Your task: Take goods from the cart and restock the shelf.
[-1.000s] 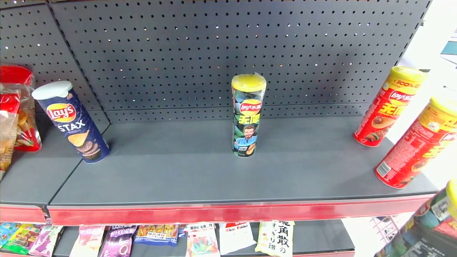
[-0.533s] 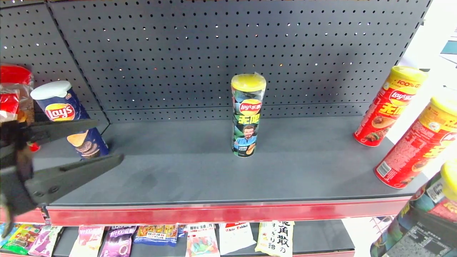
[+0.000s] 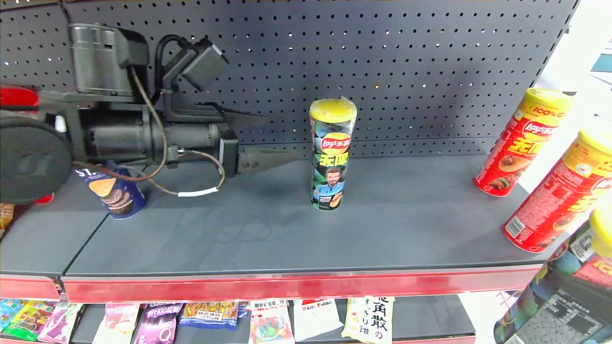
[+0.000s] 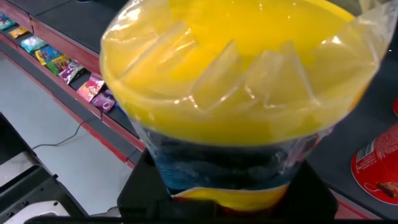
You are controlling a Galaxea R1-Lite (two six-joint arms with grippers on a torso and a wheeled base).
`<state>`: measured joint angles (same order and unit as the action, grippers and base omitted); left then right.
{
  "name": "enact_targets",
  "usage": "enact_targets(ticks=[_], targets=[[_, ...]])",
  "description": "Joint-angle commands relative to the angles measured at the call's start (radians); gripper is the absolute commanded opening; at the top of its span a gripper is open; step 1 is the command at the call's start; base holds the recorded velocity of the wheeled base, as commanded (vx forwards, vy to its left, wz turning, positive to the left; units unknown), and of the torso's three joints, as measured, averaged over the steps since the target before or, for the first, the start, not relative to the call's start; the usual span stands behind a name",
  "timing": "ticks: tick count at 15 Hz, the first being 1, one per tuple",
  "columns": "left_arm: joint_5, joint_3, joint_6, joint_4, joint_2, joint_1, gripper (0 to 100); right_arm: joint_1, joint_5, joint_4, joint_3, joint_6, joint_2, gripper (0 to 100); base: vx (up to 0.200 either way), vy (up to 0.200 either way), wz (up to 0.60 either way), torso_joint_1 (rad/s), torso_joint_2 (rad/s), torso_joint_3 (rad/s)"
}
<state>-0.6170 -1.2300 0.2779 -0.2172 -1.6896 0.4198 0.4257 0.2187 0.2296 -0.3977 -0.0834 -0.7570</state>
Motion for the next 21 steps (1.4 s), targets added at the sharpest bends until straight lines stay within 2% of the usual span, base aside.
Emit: enact_targets(ticks=[1,4,9,13,15,21], targets=[[0.0,-0.111,0.02,-0.005,-0.151,0.024,100,-0.001,-0.001,0.001,-0.003,-0.001,-0.002,0,0.0,0.0,0.0,0.0,0.0,0.0],[0.0,-0.166,0.023,-0.005,-0.202,0.03,100,-0.004,-0.001,0.001,-0.009,-0.001,-0.004,0,0.0,0.0,0.0,0.0,0.0,0.0],[0.002,-0.261,0.021,-0.005,-0.288,0.08,100,-0.005,-0.001,-0.001,-0.007,-0.001,-0.002,0,0.0,0.0,0.0,0.0,0.0,0.0],[0.002,-0.307,0.021,-0.005,-0.332,0.083,100,-0.005,-0.002,-0.001,-0.009,-0.001,-0.004,0,0.0,0.0,0.0,0.0,0.0,0.0],[0.002,-0.362,0.02,-0.004,-0.369,0.083,100,-0.005,-0.002,-0.001,-0.009,-0.001,-0.004,0,0.0,0.0,0.0,0.0,0.0,0.0],[0.0,-0.437,0.012,-0.004,-0.43,0.111,100,-0.005,-0.009,-0.001,-0.007,-0.001,-0.005,0,0.0,0.0,0.0,0.0,0.0,0.0]])
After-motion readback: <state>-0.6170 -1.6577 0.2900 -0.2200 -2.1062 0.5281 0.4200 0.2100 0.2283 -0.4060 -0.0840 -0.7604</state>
